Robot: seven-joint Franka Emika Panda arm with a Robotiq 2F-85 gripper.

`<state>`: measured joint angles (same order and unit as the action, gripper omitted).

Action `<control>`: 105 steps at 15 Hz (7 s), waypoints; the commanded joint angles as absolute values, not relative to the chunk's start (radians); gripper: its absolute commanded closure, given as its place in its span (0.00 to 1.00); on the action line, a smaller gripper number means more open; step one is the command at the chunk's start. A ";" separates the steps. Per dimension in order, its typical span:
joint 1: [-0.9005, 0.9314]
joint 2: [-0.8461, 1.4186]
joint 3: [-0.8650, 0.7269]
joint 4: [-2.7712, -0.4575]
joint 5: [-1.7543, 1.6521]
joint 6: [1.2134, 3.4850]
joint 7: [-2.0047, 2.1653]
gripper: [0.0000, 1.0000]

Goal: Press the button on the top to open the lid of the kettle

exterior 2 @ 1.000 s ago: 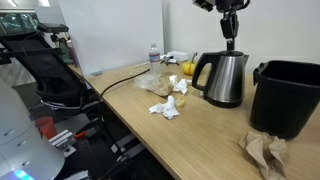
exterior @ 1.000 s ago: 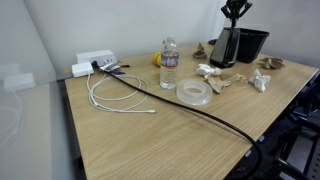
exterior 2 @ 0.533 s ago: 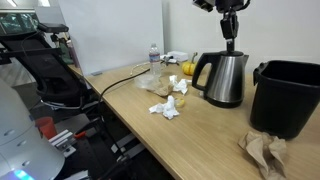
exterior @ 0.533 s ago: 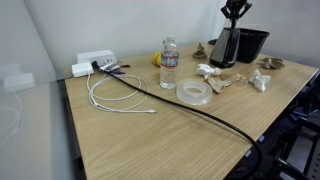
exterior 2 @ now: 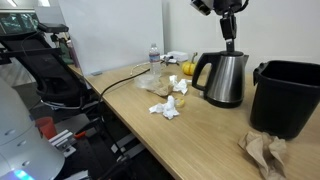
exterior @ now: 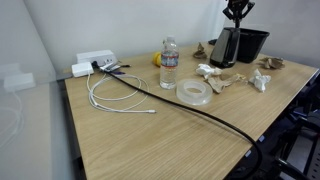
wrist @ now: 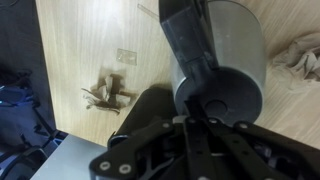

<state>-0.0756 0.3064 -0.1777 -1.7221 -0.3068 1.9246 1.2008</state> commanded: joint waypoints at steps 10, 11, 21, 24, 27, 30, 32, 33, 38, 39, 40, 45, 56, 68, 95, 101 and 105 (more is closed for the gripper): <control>-0.053 0.334 -0.182 -1.646 -0.320 1.898 1.214 1.00; -0.053 0.336 -0.182 -1.644 -0.322 1.896 1.213 1.00; -0.043 0.354 -0.186 -1.624 -0.350 1.857 1.227 1.00; -0.049 0.338 -0.181 -1.647 -0.337 1.885 1.210 0.99; -0.049 0.338 -0.181 -1.647 -0.337 1.885 1.210 0.99; -0.049 0.338 -0.181 -1.647 -0.337 1.885 1.210 0.99; -0.048 0.338 -0.181 -1.647 -0.337 1.885 1.210 0.99; -0.048 0.338 -0.181 -1.647 -0.337 1.885 1.210 0.99; -0.046 0.340 -0.182 -1.654 -0.339 1.865 1.217 1.00; -0.045 0.339 -0.182 -1.657 -0.341 1.865 1.219 1.00; -0.045 0.340 -0.181 -1.660 -0.340 1.867 1.216 1.00; -0.044 0.344 -0.175 -1.661 -0.330 1.873 1.208 1.00; -0.045 0.386 -0.179 -1.614 -0.327 1.872 1.213 1.00; -0.041 0.414 -0.199 -1.565 -0.347 1.797 1.203 1.00; 0.016 0.510 -0.193 -1.522 -0.468 1.765 1.243 1.00; 0.029 0.556 -0.184 -1.490 -0.499 1.719 1.223 1.00; 0.036 0.585 -0.179 -1.474 -0.518 1.691 1.211 1.00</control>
